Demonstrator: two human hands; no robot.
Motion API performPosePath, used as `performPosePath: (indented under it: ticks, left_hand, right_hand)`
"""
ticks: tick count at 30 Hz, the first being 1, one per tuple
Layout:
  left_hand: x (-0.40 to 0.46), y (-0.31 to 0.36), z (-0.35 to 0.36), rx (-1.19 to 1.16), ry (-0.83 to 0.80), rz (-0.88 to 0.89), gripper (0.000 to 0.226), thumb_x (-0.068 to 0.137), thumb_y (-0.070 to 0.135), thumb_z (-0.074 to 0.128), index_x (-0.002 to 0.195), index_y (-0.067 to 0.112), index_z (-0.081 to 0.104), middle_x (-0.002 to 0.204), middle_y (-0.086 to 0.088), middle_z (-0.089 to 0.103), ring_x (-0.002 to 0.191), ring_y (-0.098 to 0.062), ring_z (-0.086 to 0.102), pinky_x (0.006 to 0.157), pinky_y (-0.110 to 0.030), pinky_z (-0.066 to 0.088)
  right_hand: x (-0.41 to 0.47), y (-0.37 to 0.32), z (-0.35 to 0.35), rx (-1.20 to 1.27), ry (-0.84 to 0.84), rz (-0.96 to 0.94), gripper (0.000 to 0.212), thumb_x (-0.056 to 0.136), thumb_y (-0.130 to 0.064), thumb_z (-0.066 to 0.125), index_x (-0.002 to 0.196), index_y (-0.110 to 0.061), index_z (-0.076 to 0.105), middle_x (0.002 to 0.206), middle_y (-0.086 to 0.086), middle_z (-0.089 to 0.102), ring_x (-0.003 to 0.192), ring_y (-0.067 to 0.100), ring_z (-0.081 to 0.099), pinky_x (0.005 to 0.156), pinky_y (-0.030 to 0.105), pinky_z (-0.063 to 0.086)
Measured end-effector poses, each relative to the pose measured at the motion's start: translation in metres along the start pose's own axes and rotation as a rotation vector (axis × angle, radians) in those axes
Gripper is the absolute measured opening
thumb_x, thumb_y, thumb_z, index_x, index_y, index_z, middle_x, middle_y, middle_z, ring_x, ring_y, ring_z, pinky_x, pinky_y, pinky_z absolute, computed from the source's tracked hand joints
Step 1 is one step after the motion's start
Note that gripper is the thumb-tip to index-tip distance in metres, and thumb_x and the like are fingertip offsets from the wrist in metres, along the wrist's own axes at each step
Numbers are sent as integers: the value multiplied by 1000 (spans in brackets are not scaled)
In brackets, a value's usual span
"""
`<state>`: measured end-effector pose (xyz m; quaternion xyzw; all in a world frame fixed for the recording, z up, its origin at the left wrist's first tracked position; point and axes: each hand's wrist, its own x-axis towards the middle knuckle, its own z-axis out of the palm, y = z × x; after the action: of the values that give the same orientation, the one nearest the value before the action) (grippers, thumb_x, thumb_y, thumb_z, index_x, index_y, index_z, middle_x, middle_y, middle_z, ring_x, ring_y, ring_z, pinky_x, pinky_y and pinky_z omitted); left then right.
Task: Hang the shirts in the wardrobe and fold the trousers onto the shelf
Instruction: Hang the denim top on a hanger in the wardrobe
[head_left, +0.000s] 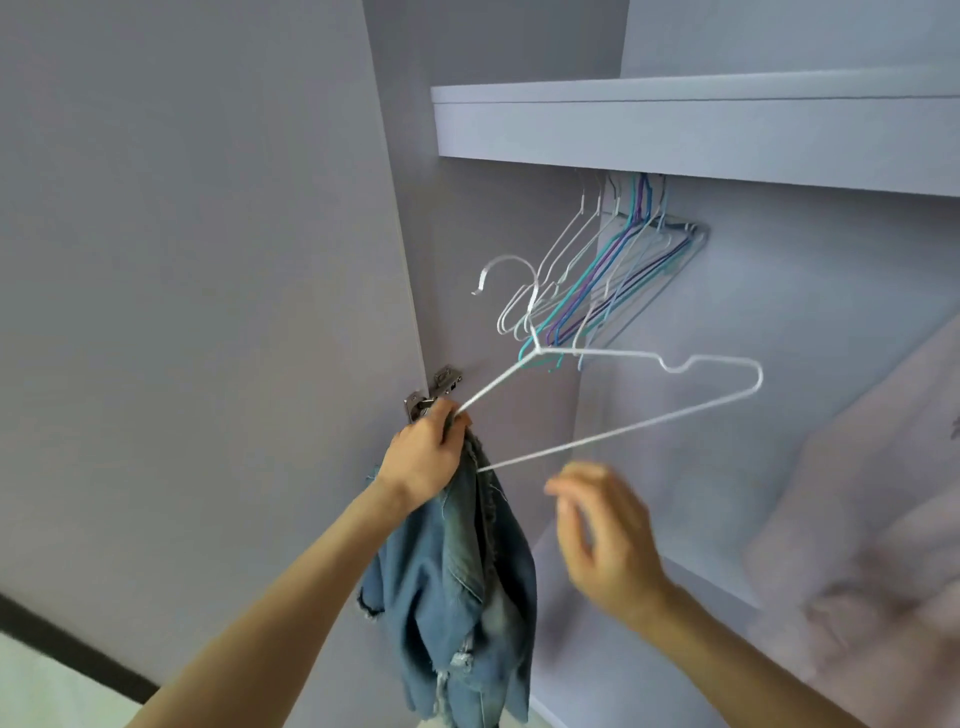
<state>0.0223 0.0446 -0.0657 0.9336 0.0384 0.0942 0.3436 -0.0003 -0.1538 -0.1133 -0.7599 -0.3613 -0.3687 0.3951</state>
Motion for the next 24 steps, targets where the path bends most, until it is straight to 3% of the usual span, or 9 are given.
performPosePath:
  ticks: [1,3,5,7,10,14,19,24]
  left_hand:
    - [2,2,-2,-92,19,-25,9,97,19,42,94,16,51,68,-5,55,76,-37,52,64,-33,35]
    - [6,7,-6,-252,65,-58,10,92,15,46,88,20,55,62,3,48,64,-21,47,60,-28,37]
    - [9,13,-9,-341,84,-51,9,90,15,51,85,18,57,63,5,47,59,-10,43,59,-21,36]
    - [9,21,-11,-424,85,-18,10,90,15,54,80,17,56,63,6,47,58,-6,41,60,-18,36]
    - [11,31,-13,-512,99,27,13,89,10,56,77,16,53,69,3,54,66,-9,48,67,-21,41]
    - [12,30,-21,-541,101,63,15,89,8,57,77,15,50,77,-9,56,70,-13,48,69,-24,40]
    - [10,10,-32,-282,40,152,17,89,23,62,77,24,50,62,9,52,56,-3,44,57,-13,35]
    - [10,3,-19,124,-76,244,22,86,40,62,92,19,62,74,-3,63,76,-25,60,67,-30,43]
  right_hand:
    - [-13,-2,4,31,-146,26,15,92,-12,45,96,-9,60,83,5,63,73,13,55,69,21,44]
    - [-28,0,15,65,-369,279,14,91,-11,51,97,-9,64,80,1,66,65,5,53,62,20,42]
    - [-22,6,29,137,-398,586,17,92,-11,54,105,-7,62,93,4,66,76,8,56,71,23,45]
    - [-1,10,44,228,-374,729,29,89,-19,58,115,-7,55,105,7,61,90,15,58,82,29,47]
    - [23,9,67,161,-445,749,38,82,-34,60,116,-18,52,111,1,55,98,19,56,83,33,46]
    - [28,29,63,-205,-375,757,19,83,-18,54,101,-11,55,107,7,56,98,29,55,74,32,41]
    - [23,75,15,-260,-405,715,25,80,-6,56,104,-7,59,111,13,56,107,29,52,81,32,39]
    - [27,101,-34,-421,-479,622,21,83,-16,59,104,-14,59,111,7,58,106,26,54,80,33,42]
